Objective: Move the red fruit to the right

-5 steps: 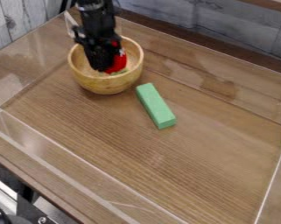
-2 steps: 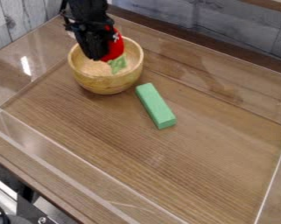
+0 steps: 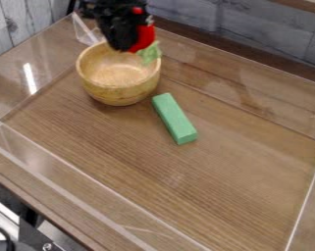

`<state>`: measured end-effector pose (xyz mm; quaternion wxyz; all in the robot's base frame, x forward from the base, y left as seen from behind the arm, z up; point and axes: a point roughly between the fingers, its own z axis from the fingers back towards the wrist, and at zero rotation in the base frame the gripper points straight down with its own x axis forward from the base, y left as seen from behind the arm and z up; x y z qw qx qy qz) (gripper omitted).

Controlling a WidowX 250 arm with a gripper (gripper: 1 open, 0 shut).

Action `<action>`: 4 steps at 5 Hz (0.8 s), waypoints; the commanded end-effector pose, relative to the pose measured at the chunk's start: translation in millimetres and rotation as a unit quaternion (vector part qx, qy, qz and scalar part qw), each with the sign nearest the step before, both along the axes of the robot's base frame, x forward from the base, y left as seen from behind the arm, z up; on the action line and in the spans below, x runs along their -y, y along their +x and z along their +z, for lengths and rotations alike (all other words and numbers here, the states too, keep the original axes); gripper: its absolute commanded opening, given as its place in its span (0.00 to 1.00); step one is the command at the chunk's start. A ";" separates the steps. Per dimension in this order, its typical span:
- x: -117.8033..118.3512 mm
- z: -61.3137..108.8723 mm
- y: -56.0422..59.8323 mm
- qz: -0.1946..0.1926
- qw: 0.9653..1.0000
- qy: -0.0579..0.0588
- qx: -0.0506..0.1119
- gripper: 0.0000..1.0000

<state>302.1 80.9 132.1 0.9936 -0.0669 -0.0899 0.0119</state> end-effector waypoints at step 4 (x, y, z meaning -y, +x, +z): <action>101.7 -11.7 1.6 0.014 0.999 0.016 0.034 0.00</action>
